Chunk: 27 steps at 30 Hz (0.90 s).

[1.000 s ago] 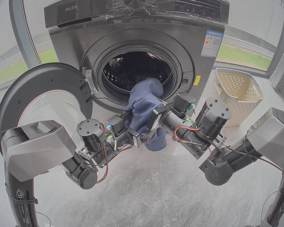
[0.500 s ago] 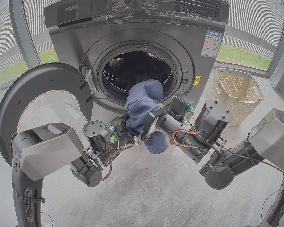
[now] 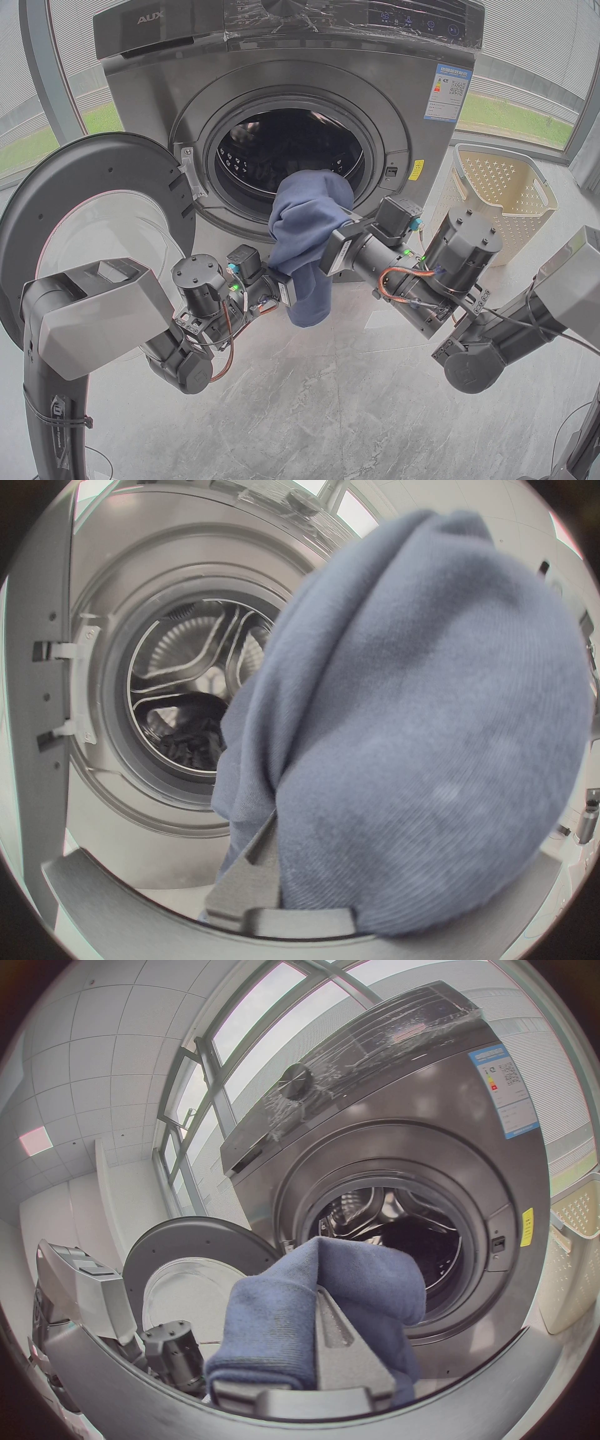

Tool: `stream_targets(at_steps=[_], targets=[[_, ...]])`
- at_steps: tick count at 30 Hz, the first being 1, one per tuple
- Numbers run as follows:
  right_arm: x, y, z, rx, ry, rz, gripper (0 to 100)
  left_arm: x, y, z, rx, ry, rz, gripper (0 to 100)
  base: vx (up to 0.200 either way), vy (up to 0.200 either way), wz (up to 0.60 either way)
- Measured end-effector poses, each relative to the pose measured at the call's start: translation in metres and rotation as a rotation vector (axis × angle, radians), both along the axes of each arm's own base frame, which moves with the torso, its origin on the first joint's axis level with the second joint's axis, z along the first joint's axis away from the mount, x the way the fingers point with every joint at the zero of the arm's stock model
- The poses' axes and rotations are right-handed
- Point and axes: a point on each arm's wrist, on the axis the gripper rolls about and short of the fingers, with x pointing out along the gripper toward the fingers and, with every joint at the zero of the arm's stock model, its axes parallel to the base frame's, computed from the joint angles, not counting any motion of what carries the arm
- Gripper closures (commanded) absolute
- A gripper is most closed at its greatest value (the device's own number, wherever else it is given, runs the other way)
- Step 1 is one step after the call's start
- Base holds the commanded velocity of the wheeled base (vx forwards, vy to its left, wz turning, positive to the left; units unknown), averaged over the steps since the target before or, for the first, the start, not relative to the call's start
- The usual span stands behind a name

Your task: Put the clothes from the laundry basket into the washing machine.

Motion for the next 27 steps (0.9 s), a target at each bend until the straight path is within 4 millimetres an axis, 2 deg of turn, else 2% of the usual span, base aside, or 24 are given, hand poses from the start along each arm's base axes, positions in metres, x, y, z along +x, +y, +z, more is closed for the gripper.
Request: stream_targets(at_steps=[5, 11, 21, 22, 27], targets=[[0.013, -0.017, 0.000, 0.020, 0.024, -0.072, 100, -0.004, 0.007, 0.015, -0.024, -0.016, 0.030, 100, 0.000, 0.000, 0.00], [0.023, -0.032, -0.009, 0.005, 0.054, -0.125, 100, -0.019, 0.016, 0.037, -0.058, -0.023, 0.032, 100, 0.000, 0.000, 0.00], [0.036, -0.026, -0.038, -0.037, 0.102, -0.134, 100, -0.054, 0.027, 0.064, -0.090, -0.024, 0.018, 100, 0.000, 0.000, 0.00], [0.036, -0.025, -0.040, -0.039, 0.104, -0.131, 0, -0.057, 0.028, 0.065, -0.091, -0.024, 0.015, 100, 0.000, 0.000, 0.00], [0.034, -0.020, -0.044, -0.050, 0.111, -0.118, 0, -0.065, 0.030, 0.072, -0.106, -0.031, 0.009, 100, 0.000, 0.000, 0.00]])
